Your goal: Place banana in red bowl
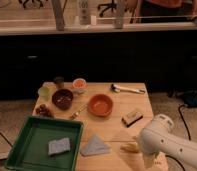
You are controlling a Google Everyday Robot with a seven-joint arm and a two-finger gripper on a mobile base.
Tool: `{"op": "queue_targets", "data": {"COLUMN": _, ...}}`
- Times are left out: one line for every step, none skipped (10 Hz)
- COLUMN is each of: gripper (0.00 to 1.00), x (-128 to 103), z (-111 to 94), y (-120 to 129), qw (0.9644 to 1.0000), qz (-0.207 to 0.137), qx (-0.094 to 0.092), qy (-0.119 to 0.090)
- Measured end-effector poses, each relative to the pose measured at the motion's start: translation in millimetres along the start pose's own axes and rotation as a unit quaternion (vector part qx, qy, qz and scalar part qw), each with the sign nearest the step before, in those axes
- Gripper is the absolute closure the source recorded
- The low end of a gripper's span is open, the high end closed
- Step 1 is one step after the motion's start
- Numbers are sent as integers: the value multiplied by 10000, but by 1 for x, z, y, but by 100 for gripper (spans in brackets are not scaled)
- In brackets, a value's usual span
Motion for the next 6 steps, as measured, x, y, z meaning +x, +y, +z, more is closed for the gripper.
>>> {"op": "queue_targets", "data": {"gripper": 20, "x": -1, "z": 2, "y": -1, "qw": 10000, "qz": 0, "qx": 6, "qy": -37}}
{"op": "queue_targets", "data": {"gripper": 20, "x": -3, "z": 4, "y": -1, "qw": 10000, "qz": -3, "qx": 7, "qy": -68}}
{"op": "queue_targets", "data": {"gripper": 20, "x": -4, "z": 8, "y": -1, "qw": 9999, "qz": 7, "qx": 2, "qy": -112}}
{"op": "queue_targets", "data": {"gripper": 20, "x": -4, "z": 10, "y": -1, "qw": 9999, "qz": 13, "qx": 5, "qy": -136}}
{"op": "queue_targets", "data": {"gripper": 20, "x": -5, "z": 13, "y": -1, "qw": 9999, "qz": 12, "qx": -8, "qy": -162}}
{"op": "queue_targets", "data": {"gripper": 20, "x": -6, "z": 16, "y": -2, "qw": 9998, "qz": -6, "qx": -10, "qy": -186}}
